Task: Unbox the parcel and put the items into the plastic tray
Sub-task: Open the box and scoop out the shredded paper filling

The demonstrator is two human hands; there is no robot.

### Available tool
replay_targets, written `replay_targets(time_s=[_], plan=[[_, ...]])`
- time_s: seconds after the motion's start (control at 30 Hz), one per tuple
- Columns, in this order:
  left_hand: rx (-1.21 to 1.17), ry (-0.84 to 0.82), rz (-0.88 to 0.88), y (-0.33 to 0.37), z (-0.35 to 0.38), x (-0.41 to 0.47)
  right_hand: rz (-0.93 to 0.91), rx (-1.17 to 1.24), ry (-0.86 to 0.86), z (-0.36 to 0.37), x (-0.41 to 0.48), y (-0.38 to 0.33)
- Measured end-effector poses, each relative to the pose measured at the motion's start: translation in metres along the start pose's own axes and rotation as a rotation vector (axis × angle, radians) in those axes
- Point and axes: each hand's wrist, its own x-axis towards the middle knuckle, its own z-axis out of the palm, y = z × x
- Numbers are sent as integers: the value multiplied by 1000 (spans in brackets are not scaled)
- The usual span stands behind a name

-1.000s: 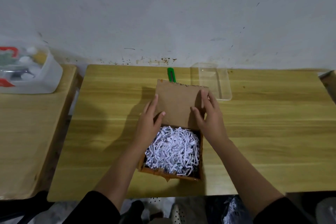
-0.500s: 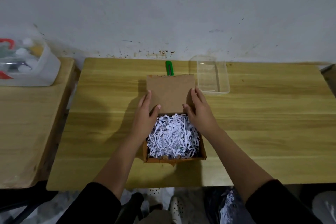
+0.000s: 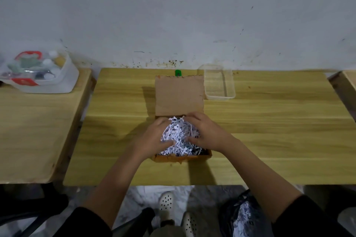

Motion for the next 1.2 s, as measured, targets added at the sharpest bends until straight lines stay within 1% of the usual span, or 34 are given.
replay_targets(time_s=[0.03, 0.1, 0.23, 0.33, 0.5, 0.67, 0.77, 1.03, 1.2], plan=[[71, -92, 13, 0, 1, 2, 25, -38, -97, 1, 3, -1], [204, -204, -2, -1, 5, 11, 55, -132, -193, 4, 8, -2], [321, -292, -60, 3, 16, 31, 56, -267, -213, 8, 19, 0], [321, -338, -92, 5, 23, 38, 63, -308, -204, 14, 21, 1], [330, -346, -58, 1, 24, 39, 76, -265, -199, 24, 17, 7], [394, -419, -26, 2, 23, 46, 74, -350, -251, 32, 26, 3], [441, -435, -25, 4, 24, 48, 83, -367, -275, 38, 28, 4], [403, -387, -77, 4, 33, 45, 164, -451, -246, 48, 33, 0], [300, -319, -74, -3, 42, 47, 195, -415, -212, 53, 31, 0]])
